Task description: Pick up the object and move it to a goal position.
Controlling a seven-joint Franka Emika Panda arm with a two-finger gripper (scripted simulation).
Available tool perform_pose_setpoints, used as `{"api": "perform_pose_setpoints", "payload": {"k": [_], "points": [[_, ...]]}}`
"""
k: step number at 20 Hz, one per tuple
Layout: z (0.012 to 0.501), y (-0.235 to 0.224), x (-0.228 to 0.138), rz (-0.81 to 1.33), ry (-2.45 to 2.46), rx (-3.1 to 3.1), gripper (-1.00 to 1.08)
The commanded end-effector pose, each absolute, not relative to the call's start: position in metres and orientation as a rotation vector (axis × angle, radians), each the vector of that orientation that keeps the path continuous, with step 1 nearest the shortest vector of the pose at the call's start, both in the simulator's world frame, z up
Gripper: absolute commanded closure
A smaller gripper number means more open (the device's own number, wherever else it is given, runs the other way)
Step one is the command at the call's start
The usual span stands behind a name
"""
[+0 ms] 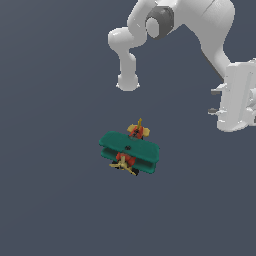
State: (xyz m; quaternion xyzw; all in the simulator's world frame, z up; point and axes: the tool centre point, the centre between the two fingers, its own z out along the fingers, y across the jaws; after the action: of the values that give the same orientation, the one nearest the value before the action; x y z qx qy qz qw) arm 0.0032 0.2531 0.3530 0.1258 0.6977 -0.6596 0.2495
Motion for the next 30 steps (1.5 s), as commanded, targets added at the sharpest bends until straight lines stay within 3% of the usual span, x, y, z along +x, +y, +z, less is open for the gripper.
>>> {"api": "perform_pose_setpoints", "payload": {"k": [1, 15, 30], "points": [[0.321, 0.240, 0.010, -1.859, 1.923, 0.306, -0.20], [0.172, 0.159, 0.022, -2.135, 2.061, 0.140, -0.20], [0.139, 0.137, 0.020, -2.193, 2.098, 0.100, -0.20]]}}
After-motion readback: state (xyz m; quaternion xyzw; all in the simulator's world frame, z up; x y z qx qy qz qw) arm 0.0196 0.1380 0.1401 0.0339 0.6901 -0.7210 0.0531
